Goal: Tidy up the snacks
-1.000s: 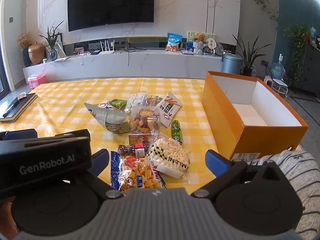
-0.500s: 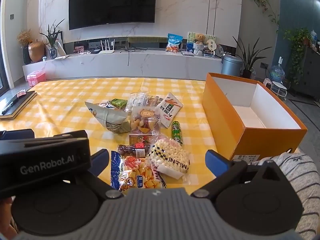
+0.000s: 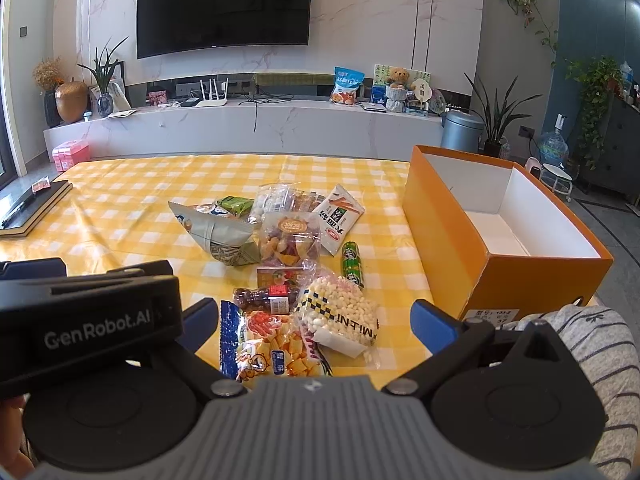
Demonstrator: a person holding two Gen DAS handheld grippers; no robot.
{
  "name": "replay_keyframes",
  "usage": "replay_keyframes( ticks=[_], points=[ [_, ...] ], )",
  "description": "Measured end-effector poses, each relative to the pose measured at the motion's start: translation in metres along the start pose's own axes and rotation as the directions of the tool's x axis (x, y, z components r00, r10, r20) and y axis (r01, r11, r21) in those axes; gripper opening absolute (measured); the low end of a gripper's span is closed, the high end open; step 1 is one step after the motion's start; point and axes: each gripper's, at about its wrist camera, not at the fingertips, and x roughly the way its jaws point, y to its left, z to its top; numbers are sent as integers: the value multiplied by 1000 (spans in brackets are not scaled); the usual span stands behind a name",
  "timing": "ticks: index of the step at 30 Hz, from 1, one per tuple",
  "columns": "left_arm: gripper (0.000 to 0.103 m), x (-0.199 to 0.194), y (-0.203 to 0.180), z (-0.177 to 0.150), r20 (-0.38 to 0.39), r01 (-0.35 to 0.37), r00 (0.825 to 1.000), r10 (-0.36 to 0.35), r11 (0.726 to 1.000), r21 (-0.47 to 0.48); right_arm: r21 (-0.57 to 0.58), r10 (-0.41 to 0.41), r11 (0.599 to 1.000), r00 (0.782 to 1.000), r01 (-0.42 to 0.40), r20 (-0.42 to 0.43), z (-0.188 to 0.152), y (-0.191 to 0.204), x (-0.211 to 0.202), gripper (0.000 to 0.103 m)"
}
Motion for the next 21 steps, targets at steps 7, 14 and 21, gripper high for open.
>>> replay_keyframes(
  ticks=[7,14,21],
  points=[
    [102,1,0,-1,-10,-3,1000,3,1000,4,-13,-11,1000,1000,11,1,-1,2,1,100],
    [102,1,1,-1,-12,-4,1000,4,1000,5,-12,-8,1000,1000,8,-1,-2,3,1,100],
    [102,1,1,0,-15,-3,1000,3,1000,6,-13,-9,1000,1000,9,-3,-2,3,2,100]
  ],
)
